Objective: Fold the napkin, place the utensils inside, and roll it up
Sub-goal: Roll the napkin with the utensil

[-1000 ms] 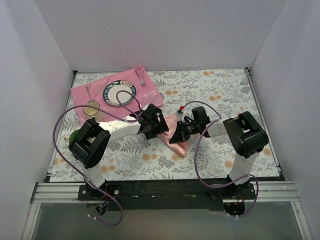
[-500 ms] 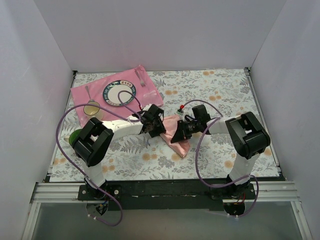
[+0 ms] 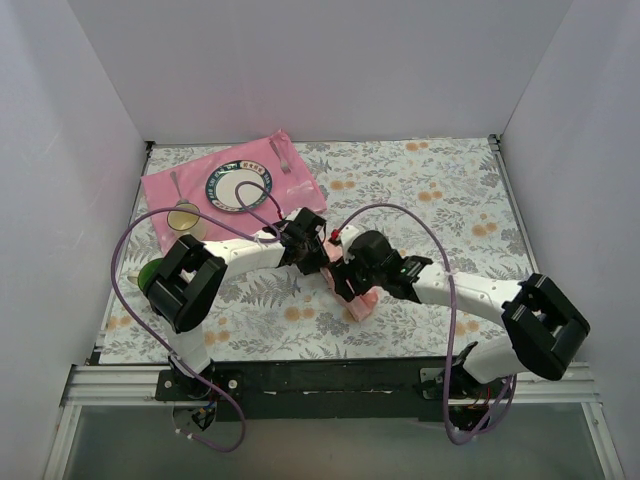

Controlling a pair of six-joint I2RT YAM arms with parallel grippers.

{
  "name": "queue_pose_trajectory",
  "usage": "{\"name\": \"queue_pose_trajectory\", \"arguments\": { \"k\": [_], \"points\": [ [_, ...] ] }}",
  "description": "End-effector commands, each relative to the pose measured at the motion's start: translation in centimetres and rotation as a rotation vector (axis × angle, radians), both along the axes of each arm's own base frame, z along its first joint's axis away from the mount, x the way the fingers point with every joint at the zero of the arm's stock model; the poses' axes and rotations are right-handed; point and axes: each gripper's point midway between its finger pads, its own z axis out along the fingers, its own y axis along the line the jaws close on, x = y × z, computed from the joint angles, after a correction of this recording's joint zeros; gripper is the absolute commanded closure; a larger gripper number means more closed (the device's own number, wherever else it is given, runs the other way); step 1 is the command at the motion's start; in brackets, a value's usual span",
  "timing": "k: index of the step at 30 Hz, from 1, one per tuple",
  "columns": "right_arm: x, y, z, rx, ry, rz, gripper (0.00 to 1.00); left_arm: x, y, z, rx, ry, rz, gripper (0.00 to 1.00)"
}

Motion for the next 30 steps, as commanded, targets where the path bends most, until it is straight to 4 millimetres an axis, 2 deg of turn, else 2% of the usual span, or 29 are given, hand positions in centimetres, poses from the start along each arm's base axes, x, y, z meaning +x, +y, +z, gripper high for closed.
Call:
{"name": "queue_pose_trajectory", "arguments": {
  "k": [1,2,4,5,6,8,11,14,18,20,21,22,24,25,27,28,29,30],
  "points": [
    [2.1,-0.7,0.2,-0.212,-0.242,-0.091,0.3,-1.7,0.3,-1.1,0.03,0.075,-0.039,0.94],
    [1.5,-0.2,-0.2,-0.25,-0.248,-0.064,0.3,-1.7,0.3,-1.1,0.026,0.078,-0.038,0.94],
    [2.3,0.7,-0.4,-0.315,-0.288,-0.065,0.29,-1.7,0.2,-1.1,0.021,0.084,-0.037,0.94],
    [1.9,1.4,-0.7,-0.334,-0.303,-0.047,0.29,-1.7,0.1,-1.1,0.018,0.085,-0.036,0.94],
    [2.2,1.5,-1.4,-0.371,-0.314,-0.042,0.29,-1.8,0.1,-1.1,0.017,0.086,-0.036,0.94],
    [2.5,2.2,-1.7,-0.388,-0.325,-0.043,0.29,-1.8,0.1,-1.0,0.015,0.087,-0.039,0.94],
    [3.0,1.9,-2.9,-0.442,-0.335,-0.069,0.3,-1.8,0.2,-0.9,0.016,0.085,-0.039,0.94],
    [3.1,1.5,-3.7,-0.463,-0.33,-0.08,0.38,-1.9,0.3,-0.7,0.018,0.081,-0.044,0.94],
    [1.5,2.9,-4.3,-0.349,-0.26,-0.002,0.61,-1.9,0.1,-0.4,0.01,0.076,-0.056,0.93],
    [1.3,2.8,-4.6,-0.31,-0.223,-0.011,0.73,-1.7,0.0,0.0,0.006,0.061,-0.067,0.92],
    [0.5,2.7,-5.1,-0.282,-0.18,0.015,0.76,-1.7,0.0,0.2,0.005,0.053,-0.074,0.92],
    [0.9,2.8,-5.1,-0.241,-0.164,0.004,0.78,-1.5,-0.1,0.7,0.0,0.032,-0.09,0.9],
    [0.1,3.0,-5.0,-0.178,-0.107,0.023,0.84,-1.4,-0.1,1.1,0.002,0.01,-0.102,0.82],
    [0.1,2.5,-5.4,-0.169,-0.08,0.017,0.86,-1.2,0.0,1.7,0.001,-0.019,-0.114,0.69],
    [-0.6,2.8,-5.1,-0.111,-0.016,0.034,0.9,-1.2,0.4,2.1,0.006,-0.054,-0.125,0.56],
    [-0.3,2.1,-5.3,-0.095,0.014,0.021,0.91,-0.8,0.7,2.5,0.012,-0.091,-0.127,0.51],
    [-0.3,2.2,-5.1,-0.064,0.034,0.019,0.91,-0.7,0.8,3.8,-0.003,-0.131,-0.124,0.44],
    [-1.2,2.6,-4.7,-0.002,0.095,0.045,0.91,-0.6,1.1,4.2,0.0,-0.154,-0.122,0.41]
  ]
}}
